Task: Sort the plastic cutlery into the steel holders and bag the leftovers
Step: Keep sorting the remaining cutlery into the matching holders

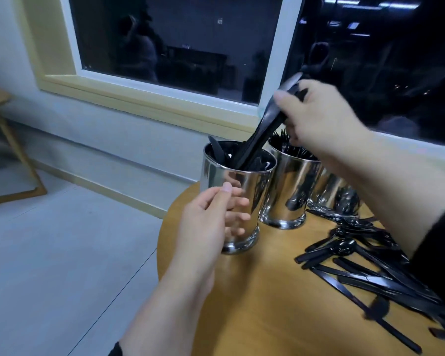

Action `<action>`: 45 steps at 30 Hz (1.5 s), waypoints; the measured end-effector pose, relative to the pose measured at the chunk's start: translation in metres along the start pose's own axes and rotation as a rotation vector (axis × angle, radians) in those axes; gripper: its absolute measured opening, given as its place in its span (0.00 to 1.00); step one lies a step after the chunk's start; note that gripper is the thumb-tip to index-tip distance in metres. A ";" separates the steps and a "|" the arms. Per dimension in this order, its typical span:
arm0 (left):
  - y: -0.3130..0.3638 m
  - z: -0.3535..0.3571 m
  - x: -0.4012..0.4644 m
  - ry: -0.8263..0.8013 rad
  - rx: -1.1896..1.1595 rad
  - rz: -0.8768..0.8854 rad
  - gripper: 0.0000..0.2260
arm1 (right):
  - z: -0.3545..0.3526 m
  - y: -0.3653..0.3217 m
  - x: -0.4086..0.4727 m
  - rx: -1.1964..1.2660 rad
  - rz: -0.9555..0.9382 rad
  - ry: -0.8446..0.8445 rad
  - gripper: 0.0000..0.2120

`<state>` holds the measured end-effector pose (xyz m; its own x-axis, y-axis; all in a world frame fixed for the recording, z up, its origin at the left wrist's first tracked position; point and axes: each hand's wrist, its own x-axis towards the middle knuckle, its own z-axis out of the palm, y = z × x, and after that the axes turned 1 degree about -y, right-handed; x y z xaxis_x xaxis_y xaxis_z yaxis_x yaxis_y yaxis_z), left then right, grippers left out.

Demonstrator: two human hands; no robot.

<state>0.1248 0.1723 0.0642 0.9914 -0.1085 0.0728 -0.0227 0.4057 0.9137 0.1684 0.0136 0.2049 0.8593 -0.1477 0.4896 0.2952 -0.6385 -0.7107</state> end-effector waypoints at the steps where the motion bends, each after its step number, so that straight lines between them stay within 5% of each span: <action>1: 0.000 -0.001 0.000 -0.002 -0.002 -0.002 0.12 | 0.007 0.005 0.000 -0.060 0.019 -0.050 0.14; 6: -0.001 -0.001 -0.002 -0.022 0.023 -0.005 0.13 | 0.012 0.019 -0.020 -0.368 0.014 -0.196 0.19; 9: -0.004 0.003 -0.006 -0.059 0.066 -0.002 0.13 | -0.003 0.028 -0.032 -0.370 -0.002 -0.131 0.25; 13: -0.012 0.021 -0.014 -0.119 0.150 -0.011 0.13 | -0.039 0.051 -0.067 -0.235 0.014 -0.025 0.21; 29: -0.101 0.137 -0.073 -0.509 1.022 0.247 0.08 | -0.180 0.186 -0.273 -0.280 0.328 0.126 0.11; 35: -0.104 0.170 -0.079 -0.636 1.341 0.348 0.09 | -0.191 0.197 -0.276 -0.261 0.451 -0.060 0.09; 45: -0.118 0.163 -0.010 -0.272 1.732 0.365 0.17 | -0.189 0.193 -0.276 -0.307 0.355 -0.143 0.12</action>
<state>0.0961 -0.0226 0.0214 0.8632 -0.4439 0.2405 -0.4865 -0.8586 0.1615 -0.0907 -0.2110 0.0281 0.9397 -0.3050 0.1548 -0.1442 -0.7638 -0.6292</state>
